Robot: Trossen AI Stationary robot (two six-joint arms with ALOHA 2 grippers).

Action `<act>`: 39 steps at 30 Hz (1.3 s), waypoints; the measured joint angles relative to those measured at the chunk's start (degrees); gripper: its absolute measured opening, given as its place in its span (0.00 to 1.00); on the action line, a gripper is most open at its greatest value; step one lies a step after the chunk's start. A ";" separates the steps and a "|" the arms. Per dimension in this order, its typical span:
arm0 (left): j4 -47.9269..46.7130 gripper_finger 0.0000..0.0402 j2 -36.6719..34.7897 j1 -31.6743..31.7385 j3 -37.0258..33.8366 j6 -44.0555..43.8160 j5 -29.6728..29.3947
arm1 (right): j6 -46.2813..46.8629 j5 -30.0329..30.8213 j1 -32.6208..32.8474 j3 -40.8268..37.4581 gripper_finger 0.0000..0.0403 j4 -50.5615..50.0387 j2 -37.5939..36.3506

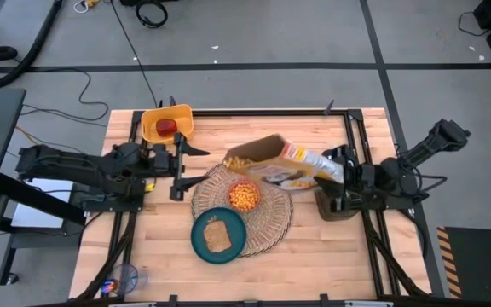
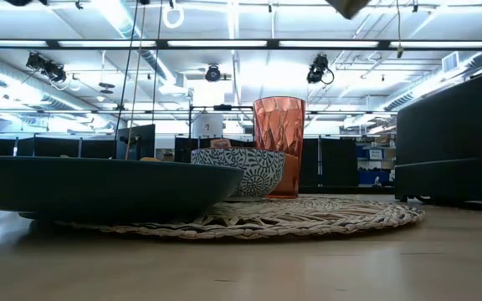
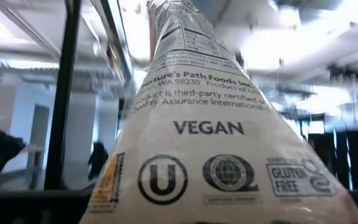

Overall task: Arrange a breakfast setting
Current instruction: Pour the cereal from the cereal box into the red bowl

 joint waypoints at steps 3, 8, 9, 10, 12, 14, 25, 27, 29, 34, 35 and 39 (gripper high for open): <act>8.67 0.78 5.55 2.26 0.00 0.00 2.46 | 0.97 -7.03 -6.28 0.00 0.46 3.33 1.84; 26.84 0.79 16.41 7.94 0.03 -2.66 8.03 | 4.31 -19.00 -16.91 0.02 0.46 15.26 7.53; 29.83 0.79 18.52 9.26 0.32 -4.15 9.57 | 5.27 -20.94 -18.92 0.02 0.46 17.67 8.84; 32.02 0.79 20.63 10.49 1.12 -5.60 10.79 | 6.14 -22.73 -20.86 0.02 0.46 19.70 10.15; 34.04 0.79 24.10 12.54 3.35 -7.57 12.46 | 8.56 -25.61 -24.38 0.02 0.46 23.63 12.68; 33.99 0.79 27.36 13.99 6.55 -7.72 14.01 | 10.96 -27.55 -27.56 0.03 0.46 26.64 14.97; 31.36 0.78 36.54 17.61 19.01 -10.65 18.82 | 17.34 -31.84 -34.56 0.37 0.46 26.61 18.02; 31.39 0.78 37.13 17.69 20.70 -11.23 19.57 | 17.45 -31.89 -34.82 0.37 0.46 26.66 18.27; 31.01 0.76 37.97 17.68 22.52 -12.57 20.67 | 17.49 -31.87 -35.11 0.37 0.46 26.47 18.81; 26.73 0.63 38.40 17.69 26.25 -15.08 21.49 | 17.68 -31.59 -35.55 0.37 0.46 26.82 19.68; 26.09 0.60 38.38 17.69 26.60 -15.14 21.51 | 17.74 -31.44 -35.57 0.37 0.46 26.77 19.68; 25.65 0.44 38.40 17.65 27.67 -15.18 21.51 | 18.03 -29.81 -35.55 0.37 0.46 26.79 19.66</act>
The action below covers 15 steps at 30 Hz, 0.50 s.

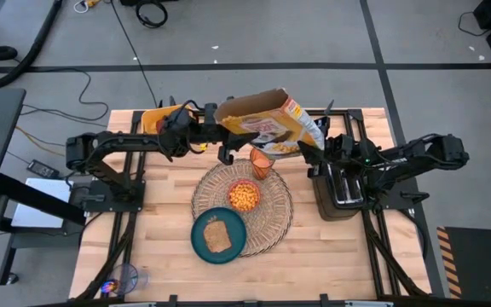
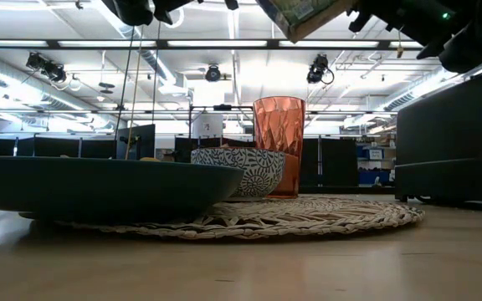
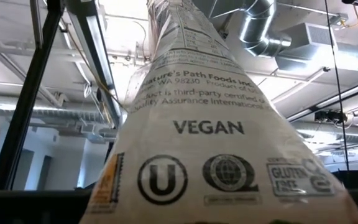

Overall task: Arrange a breakfast setting
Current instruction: Pour the cereal from the cereal box into the red bowl

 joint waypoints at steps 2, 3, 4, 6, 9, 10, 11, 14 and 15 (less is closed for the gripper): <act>-0.02 0.36 0.00 0.03 0.22 -0.05 0.00 | -0.02 0.54 0.00 0.00 0.47 -0.11 0.00; 0.00 0.33 0.00 0.03 0.25 -0.03 0.00 | -0.02 0.53 0.00 0.00 0.47 -0.18 0.00; 0.07 0.30 0.00 0.04 0.25 -0.03 0.00 | -0.02 0.52 0.00 0.00 0.47 -0.29 0.02; 0.10 0.27 0.00 0.30 0.25 -0.11 0.02 | -0.13 0.78 0.00 0.00 0.48 -0.41 0.02; 0.10 0.24 0.00 1.35 0.25 -2.09 0.21 | -0.38 1.12 -0.31 0.00 0.51 -1.32 0.02; 0.05 0.24 0.00 1.82 0.25 -2.91 0.24 | -0.34 1.22 -0.52 0.00 0.53 -1.66 0.02; -0.05 0.24 -0.09 2.29 0.25 -3.34 0.29 | -0.15 1.26 -0.81 0.00 0.55 -1.99 0.02; 0.24 0.24 -0.65 3.72 0.25 -4.58 0.44 | 0.26 1.83 -1.62 0.00 0.64 -2.79 0.00; 0.20 0.24 -0.97 4.31 0.27 -4.60 0.54 | 0.26 2.14 -1.83 0.00 0.67 -3.20 -0.10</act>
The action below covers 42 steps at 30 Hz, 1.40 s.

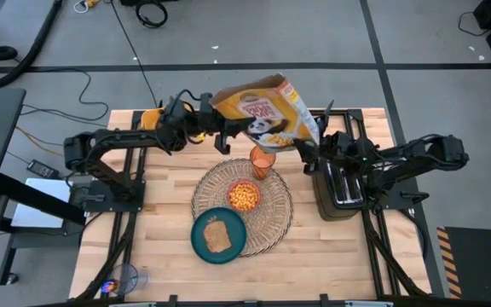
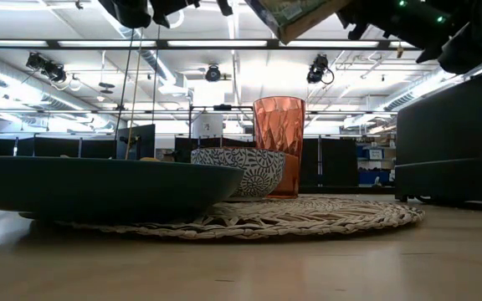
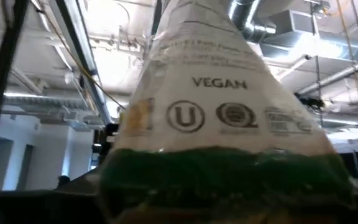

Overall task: Arrange a breakfast setting
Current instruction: Pour the cereal from the cereal box into the red bowl

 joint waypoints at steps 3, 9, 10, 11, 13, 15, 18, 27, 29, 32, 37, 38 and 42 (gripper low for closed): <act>-0.58 0.24 -1.92 2.39 -0.01 -0.02 1.34 | -1.45 2.65 -0.60 0.00 0.79 -3.40 -1.99; -4.76 0.24 -8.93 10.65 0.15 3.32 0.73 | -7.73 11.60 -3.59 0.00 0.97 -20.30 -10.09; -7.50 0.24 -10.27 12.44 0.15 4.98 0.32 | -7.53 12.17 -4.00 0.00 0.98 -23.15 -11.59; -10.59 0.24 -11.39 13.86 0.15 6.86 -0.55 | -6.84 12.60 -4.23 0.00 0.99 -26.41 -12.88; -16.59 0.24 -12.31 15.92 0.15 10.57 -3.46 | -5.84 12.69 -4.35 0.00 0.99 -32.79 -14.79; -22.33 0.24 -12.11 17.61 -0.03 12.78 -4.99 | -4.38 12.67 -4.04 0.00 0.98 -37.40 -15.67; -25.39 0.24 -9.33 18.77 -1.48 14.82 -7.56 | -1.94 12.65 -3.01 0.00 0.96 -41.41 -15.27; -22.49 0.24 6.00 20.16 -6.29 15.19 -13.30 | -0.46 13.50 4.14 0.00 0.95 -41.99 -11.97; -22.18 0.24 9.49 19.93 -6.40 14.96 -13.22 | -0.32 14.17 5.34 0.00 0.95 -42.02 -11.94; -20.21 0.24 13.12 19.79 -6.47 12.37 -12.95 | -0.31 15.54 6.85 0.00 0.95 -42.01 -11.94; -19.93 0.23 14.67 17.85 -6.25 11.39 -12.98 | -0.26 16.31 8.31 0.00 0.95 -42.17 -11.94; -20.03 0.23 14.67 17.20 -6.25 11.37 -12.94 | -0.27 16.70 8.54 0.00 0.95 -42.26 -11.94; -23.31 0.23 13.37 14.87 -6.37 10.55 -12.33 | -0.21 17.21 8.74 0.00 0.95 -43.41 -11.94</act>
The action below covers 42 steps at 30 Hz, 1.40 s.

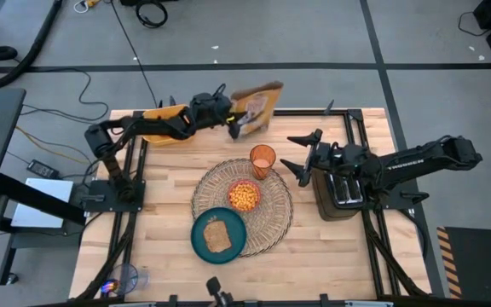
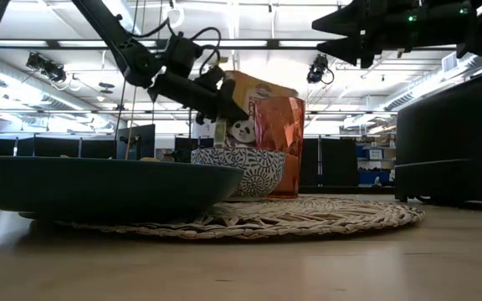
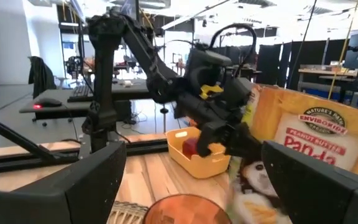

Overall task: Arrange a breakfast setting
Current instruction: Pour the cereal from the cereal box into the red bowl, then put the violet spoon on the placemat to the right of the red bowl

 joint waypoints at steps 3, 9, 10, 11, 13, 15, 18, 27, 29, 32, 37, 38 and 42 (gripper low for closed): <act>-4.50 0.23 -1.81 -0.96 -0.07 0.92 -2.16 | 0.48 0.00 0.00 -0.02 0.95 -0.95 0.00; -9.69 0.23 -2.34 -0.89 0.09 1.58 -6.30 | 0.48 -0.06 0.06 -0.02 0.95 -3.46 0.00; -10.32 0.23 -2.37 -0.79 0.10 1.57 -6.34 | 0.66 -0.09 0.15 -0.02 0.95 -4.01 0.00; -10.99 0.23 -2.42 -0.74 0.12 1.54 -6.33 | 1.09 -0.14 0.29 -0.02 0.95 -4.44 0.00; -12.80 0.23 -2.81 -0.65 0.10 1.63 -6.28 | 1.94 -0.32 0.57 -0.02 0.95 -5.29 0.00; -14.88 0.25 -3.41 -0.70 0.08 2.07 -6.06 | 2.65 -0.35 0.87 -0.02 0.95 -6.48 0.00; -19.91 0.32 -5.34 -0.74 -0.09 3.19 -6.00 | 2.98 -0.37 1.61 0.65 0.95 -8.70 0.00; -36.50 0.56 -13.60 -0.59 -0.12 4.64 -5.82 | 3.41 -0.48 2.62 8.80 0.95 -23.87 -0.42; -39.24 0.59 -15.20 -0.59 -0.10 4.62 -5.80 | 3.43 -0.52 2.64 9.66 0.95 -25.61 -0.44; -43.87 0.59 -17.52 -0.59 -0.09 3.99 -5.80 | 3.40 -0.61 2.62 10.67 0.95 -27.06 -0.44; -50.38 0.60 -22.69 -1.82 -0.09 0.65 -5.81 | 2.65 -0.65 2.62 11.38 0.95 -27.15 -0.44; -51.43 0.60 -24.04 -2.53 -0.09 -0.07 -5.80 | 2.28 -0.65 2.62 11.39 0.95 -27.04 -0.44; -56.45 0.60 -30.26 -6.95 -0.05 -1.38 -5.65 | 1.44 -0.65 2.62 11.39 0.95 -26.97 -0.46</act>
